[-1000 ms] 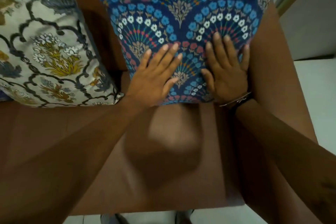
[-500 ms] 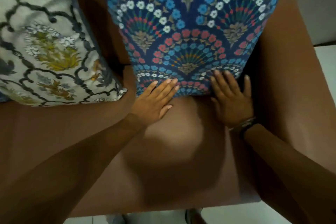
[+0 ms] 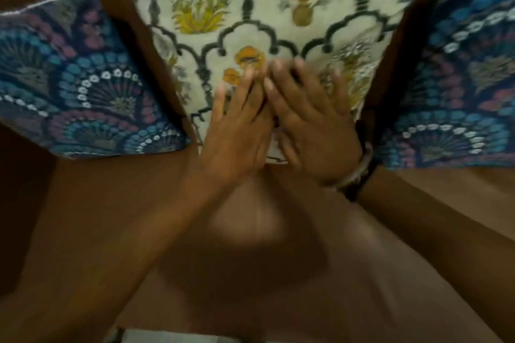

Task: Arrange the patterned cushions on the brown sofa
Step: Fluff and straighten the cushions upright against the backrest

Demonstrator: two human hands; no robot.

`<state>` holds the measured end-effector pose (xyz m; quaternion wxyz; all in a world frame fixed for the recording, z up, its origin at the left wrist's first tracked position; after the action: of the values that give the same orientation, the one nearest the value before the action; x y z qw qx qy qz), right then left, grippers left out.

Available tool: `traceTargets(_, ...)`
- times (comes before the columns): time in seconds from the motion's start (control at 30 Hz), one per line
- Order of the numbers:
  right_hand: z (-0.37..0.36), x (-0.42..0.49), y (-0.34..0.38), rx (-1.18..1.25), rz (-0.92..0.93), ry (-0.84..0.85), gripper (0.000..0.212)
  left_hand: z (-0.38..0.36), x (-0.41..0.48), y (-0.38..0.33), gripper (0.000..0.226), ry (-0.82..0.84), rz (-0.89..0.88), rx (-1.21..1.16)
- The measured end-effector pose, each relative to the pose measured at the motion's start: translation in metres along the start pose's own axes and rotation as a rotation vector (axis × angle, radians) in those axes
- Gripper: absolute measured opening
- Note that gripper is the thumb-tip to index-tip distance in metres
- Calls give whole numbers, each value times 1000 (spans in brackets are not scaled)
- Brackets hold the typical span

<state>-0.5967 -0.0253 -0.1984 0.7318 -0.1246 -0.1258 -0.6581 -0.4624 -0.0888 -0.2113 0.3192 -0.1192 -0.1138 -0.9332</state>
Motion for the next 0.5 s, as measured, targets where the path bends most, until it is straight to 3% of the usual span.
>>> traceTargets(0.1, -31, 4, -12, -114, -143, 103, 66, -24, 6, 57, 60, 35, 85, 28)
traceTargets(0.27, -34, -67, -32, -192, -535, 44, 79, -46, -42, 76, 69, -136, 300, -70)
traceTargets(0.3, -38, -75, -19, -191, -490, 29, 78, -50, -54, 66, 71, -145, 248, -120)
traceTargets(0.4, -71, -81, 35, -215, -69, 98, 69, -74, -85, 23, 70, -57, -140, -99)
traceTargets(0.5, -102, -75, 34, -246, -62, 193, 69, -107, -83, 18, 62, 66, -317, 39)
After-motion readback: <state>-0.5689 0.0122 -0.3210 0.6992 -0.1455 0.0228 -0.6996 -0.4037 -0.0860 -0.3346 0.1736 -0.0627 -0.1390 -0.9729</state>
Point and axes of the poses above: each hand's wrist, its own x-axis towards the middle knuckle, its own z-axis out of the back of the hand, y = z × x, the point moved 3 cm from there along x, towards the middle knuckle, and after that the axes turned 7 degrees about y, right-handed, at the moved point
